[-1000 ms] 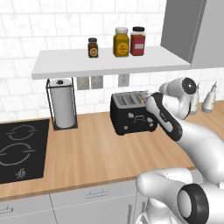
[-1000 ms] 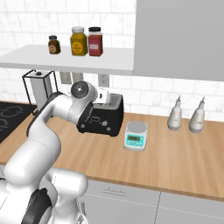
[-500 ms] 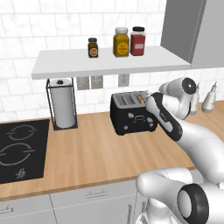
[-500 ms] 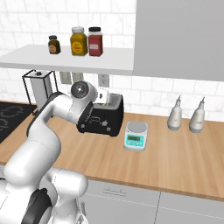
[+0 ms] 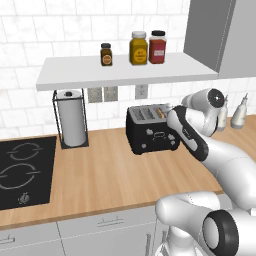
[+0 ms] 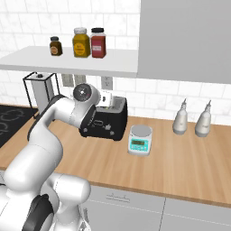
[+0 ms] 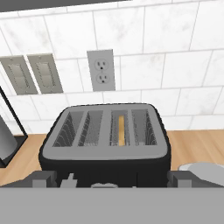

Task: Start the toaster. Once the lever pops up, take the bread to the plate on the dining counter.

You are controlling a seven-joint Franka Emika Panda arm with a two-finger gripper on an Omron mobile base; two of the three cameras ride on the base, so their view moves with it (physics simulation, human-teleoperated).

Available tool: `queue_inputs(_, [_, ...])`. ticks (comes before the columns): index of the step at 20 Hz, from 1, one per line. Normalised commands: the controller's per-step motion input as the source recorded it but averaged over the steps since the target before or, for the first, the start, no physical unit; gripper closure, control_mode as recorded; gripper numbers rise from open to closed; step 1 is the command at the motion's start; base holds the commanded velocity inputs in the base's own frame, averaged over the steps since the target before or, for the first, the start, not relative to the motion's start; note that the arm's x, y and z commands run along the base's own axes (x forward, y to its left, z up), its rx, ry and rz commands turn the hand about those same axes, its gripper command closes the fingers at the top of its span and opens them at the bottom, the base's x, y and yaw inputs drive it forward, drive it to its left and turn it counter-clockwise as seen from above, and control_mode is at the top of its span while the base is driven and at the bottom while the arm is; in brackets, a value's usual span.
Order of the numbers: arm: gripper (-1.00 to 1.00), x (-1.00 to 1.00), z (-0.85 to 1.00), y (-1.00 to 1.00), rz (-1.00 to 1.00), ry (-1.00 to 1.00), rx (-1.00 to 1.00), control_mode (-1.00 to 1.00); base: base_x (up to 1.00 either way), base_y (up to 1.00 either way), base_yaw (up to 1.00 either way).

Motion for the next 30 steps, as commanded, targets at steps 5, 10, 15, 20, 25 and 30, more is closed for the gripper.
queue_inputs(5, [-1.0, 0.0, 0.0, 0.0, 0.0, 0.0, 0.0, -1.0, 0.0, 0.0, 0.0])
queue_inputs(10, [-1.0, 0.0, 0.0, 0.0, 0.0, 0.0, 0.0, -1.0, 0.0, 0.0, 0.0])
queue_inputs(15, [-1.0, 0.0, 0.0, 0.0, 0.0, 0.0, 0.0, -1.0, 0.0, 0.0, 0.0])
queue_inputs(20, [-1.0, 0.0, 0.0, 0.0, 0.0, 0.0, 0.0, -1.0, 0.0, 0.0, 0.0])
queue_inputs(25, [-1.0, 0.0, 0.0, 0.0, 0.0, 0.0, 0.0, -1.0, 0.0, 0.0, 0.0])
queue_inputs(30, [-1.0, 0.0, 0.0, 0.0, 0.0, 0.0, 0.0, -1.0, 0.0, 0.0, 0.0])
